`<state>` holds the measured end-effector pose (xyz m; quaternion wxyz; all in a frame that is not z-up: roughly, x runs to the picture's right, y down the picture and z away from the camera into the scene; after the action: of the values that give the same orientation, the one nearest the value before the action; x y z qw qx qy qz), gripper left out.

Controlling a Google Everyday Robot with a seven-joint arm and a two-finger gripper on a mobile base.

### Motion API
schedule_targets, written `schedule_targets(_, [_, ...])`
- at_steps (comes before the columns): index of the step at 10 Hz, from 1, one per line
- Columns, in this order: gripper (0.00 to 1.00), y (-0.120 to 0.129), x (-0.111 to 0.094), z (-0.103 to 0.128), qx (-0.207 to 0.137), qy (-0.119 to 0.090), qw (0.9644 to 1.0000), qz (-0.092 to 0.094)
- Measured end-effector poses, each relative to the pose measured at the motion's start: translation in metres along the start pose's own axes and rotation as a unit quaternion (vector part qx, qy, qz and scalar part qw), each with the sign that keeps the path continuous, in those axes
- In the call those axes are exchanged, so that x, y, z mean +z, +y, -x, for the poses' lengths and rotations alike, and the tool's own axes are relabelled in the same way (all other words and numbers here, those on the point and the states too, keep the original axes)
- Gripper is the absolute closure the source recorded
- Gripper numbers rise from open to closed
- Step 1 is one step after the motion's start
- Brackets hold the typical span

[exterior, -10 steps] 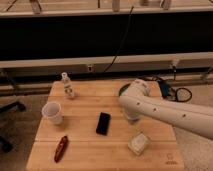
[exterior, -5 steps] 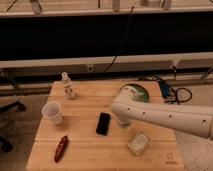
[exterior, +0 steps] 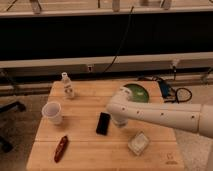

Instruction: Push the eraser across the table

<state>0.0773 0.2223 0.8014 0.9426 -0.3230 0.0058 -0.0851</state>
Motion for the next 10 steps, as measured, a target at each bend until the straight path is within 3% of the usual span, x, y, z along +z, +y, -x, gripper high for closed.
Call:
schedule_targets(3, [0.99, -0.01, 0.015, 0.005, -0.011, 0.007, 0.9999, 0.005])
schedule_targets(7, [0.99, -0.04, 0.01, 0.047, -0.045, 0.025, 0.9985, 0.016])
schedule_targets(10, [0.99, -0.053, 0.008, 0.059, -0.077, 0.04, 0.9961, 0.018])
